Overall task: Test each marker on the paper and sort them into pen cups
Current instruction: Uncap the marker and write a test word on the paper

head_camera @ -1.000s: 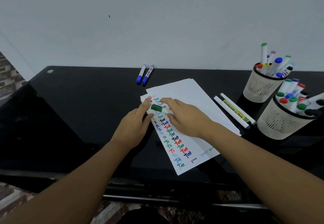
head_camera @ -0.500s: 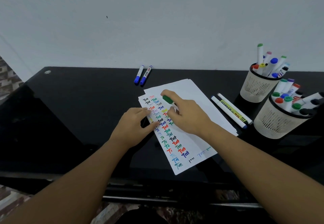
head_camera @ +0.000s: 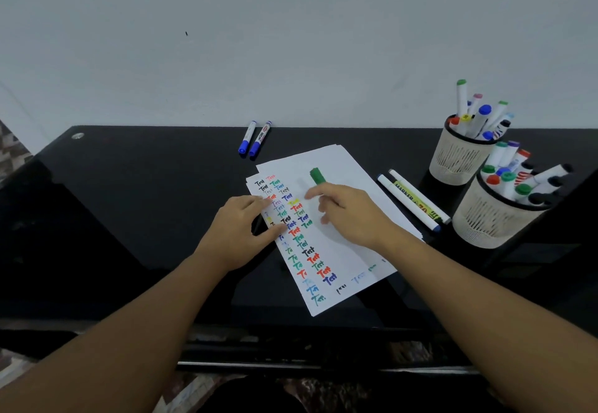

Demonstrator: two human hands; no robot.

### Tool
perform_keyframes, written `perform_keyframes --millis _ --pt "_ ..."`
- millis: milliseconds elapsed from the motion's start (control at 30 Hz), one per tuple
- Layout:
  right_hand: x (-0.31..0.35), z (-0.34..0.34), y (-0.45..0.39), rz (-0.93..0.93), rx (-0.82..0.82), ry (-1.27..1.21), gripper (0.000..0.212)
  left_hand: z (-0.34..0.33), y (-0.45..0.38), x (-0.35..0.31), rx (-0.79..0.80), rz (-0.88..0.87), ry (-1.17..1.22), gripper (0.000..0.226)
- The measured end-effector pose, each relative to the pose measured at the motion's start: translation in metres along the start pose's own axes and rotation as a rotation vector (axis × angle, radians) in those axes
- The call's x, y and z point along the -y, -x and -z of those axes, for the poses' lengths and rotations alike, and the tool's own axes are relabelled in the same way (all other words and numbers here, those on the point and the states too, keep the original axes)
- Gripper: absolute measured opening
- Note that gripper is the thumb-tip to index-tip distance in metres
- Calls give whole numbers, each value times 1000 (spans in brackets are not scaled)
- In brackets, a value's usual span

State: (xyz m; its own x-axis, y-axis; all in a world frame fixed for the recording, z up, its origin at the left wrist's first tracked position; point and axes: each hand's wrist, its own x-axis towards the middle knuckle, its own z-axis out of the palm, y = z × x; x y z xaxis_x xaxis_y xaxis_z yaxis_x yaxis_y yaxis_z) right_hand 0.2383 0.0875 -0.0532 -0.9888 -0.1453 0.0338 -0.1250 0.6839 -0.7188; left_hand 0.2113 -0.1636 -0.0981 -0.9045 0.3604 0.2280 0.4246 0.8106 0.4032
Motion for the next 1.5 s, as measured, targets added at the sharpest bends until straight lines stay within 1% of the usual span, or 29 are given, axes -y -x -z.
perform_keyframes --millis 100,167,267,367,433,500,533,633,733,900,967,1100,1233,1500 --pt "-5 17 9 -43 33 -82 43 2 -2 -2 91 24 -22 83" --pt "-7 29 15 -41 39 -67 44 5 -4 -8 146 83 -14 84" --pt "-13 44 22 -38 -75 -44 31 4 -8 -29 217 164 -12 91" --pt "-11 57 29 -54 -127 -64 10 -4 -5 -39 262 156 -102 103" --pt "-5 66 30 -47 -190 24 24 -7 -2 -36 247 133 -166 105" --pt "-2 78 31 -7 -299 143 34 -8 0 -33 223 127 -189 104" --pt "-1 85 31 11 -353 189 34 -8 -1 -32 224 124 -194 104" --pt "-1 115 31 35 -448 220 21 -11 -1 -35 228 127 -186 105" --pt "3 153 32 -6 -530 260 31 -9 -3 -37 223 130 -181 105" --pt "-13 202 33 -136 -631 265 31 -9 -2 -35 230 132 -183 105" --pt "-23 214 33 -167 -650 291 30 -10 -2 -34 226 130 -181 105" --pt "-37 230 29 -211 -636 376 29 -12 -3 -33 220 129 -186 103" --pt "-48 235 26 -252 -616 401 32 -12 -4 -34 216 139 -183 105" --pt "-56 240 17 -259 -630 324 30 -12 -5 -35 217 145 -170 104"
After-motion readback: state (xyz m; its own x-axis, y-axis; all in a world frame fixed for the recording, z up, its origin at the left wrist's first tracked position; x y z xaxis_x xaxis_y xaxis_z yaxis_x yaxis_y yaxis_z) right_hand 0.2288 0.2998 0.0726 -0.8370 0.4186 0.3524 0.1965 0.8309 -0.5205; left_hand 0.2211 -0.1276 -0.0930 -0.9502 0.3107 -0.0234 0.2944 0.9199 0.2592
